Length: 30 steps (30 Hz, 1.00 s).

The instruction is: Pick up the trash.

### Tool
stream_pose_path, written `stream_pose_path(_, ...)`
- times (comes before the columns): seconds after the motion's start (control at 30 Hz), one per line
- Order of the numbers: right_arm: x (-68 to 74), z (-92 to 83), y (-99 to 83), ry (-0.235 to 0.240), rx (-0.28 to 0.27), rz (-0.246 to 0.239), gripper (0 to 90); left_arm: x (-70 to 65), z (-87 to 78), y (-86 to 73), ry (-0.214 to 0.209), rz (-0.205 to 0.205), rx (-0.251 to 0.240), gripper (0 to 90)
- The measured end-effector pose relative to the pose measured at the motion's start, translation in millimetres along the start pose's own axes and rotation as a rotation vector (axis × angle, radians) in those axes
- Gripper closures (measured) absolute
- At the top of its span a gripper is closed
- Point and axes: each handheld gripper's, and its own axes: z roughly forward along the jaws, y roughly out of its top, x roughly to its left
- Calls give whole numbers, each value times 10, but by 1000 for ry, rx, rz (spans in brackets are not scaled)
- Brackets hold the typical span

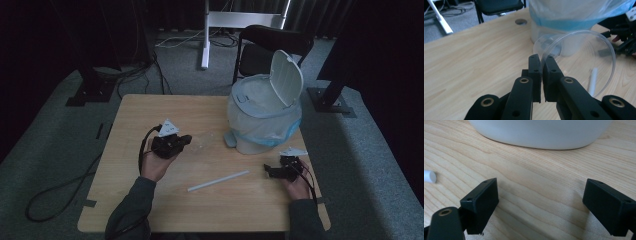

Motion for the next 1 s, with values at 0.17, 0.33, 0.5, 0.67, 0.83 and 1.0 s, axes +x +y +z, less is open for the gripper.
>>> stream_pose_path(0.17,1,-1,0,0,1,1,122,-10,-23,95,-3,14,-17,858)
stream_pose_path(0.33,1,0,0,0,0,2,122,-23,-50,193,-7,26,-40,857)
stream_pose_path(0.5,1,-1,0,0,1,2,121,-35,-76,296,-7,44,-55,857)
stream_pose_path(0.67,1,0,0,0,0,1,122,-49,-89,389,-11,58,-65,857)
stream_pose_path(0.83,0,-1,0,0,1,1,122,-64,-102,472,-12,69,-78,857)
stream_pose_path(1.0,0,-1,0,0,1,1,121,-69,-124,540,-12,75,-93,857)
